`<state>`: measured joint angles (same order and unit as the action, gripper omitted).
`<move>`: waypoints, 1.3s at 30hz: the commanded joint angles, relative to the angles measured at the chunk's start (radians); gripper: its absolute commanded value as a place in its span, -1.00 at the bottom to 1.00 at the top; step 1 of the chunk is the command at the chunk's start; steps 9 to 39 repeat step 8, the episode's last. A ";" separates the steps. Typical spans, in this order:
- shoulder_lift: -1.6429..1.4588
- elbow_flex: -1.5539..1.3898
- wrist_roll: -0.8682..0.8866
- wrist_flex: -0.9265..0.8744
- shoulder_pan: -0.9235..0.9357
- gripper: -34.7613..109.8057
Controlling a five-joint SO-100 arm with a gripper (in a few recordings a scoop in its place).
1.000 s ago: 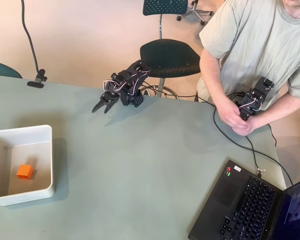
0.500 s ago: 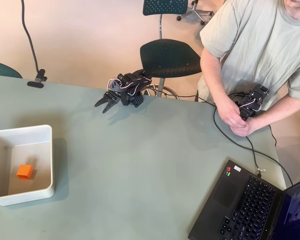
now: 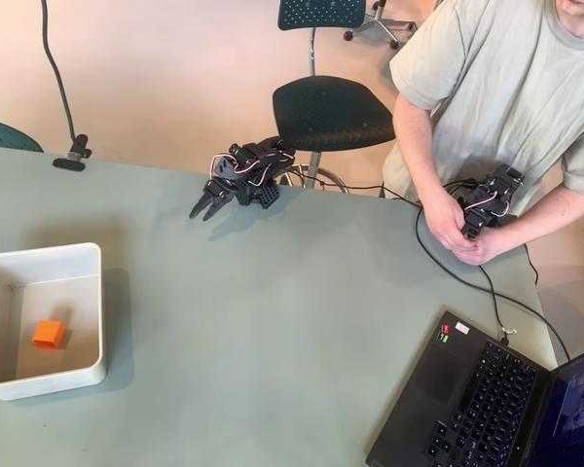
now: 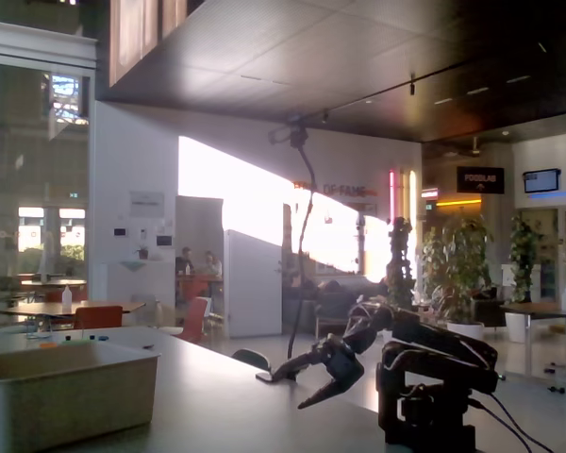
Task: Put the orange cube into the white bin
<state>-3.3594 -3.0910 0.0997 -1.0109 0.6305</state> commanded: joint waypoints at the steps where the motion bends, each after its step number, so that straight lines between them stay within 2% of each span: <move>1: -0.003 0.005 0.008 -0.009 0.006 -0.04; 8: -0.003 0.006 0.008 -0.032 0.008 -0.18; 39: -0.003 0.006 0.008 -0.032 0.008 -0.18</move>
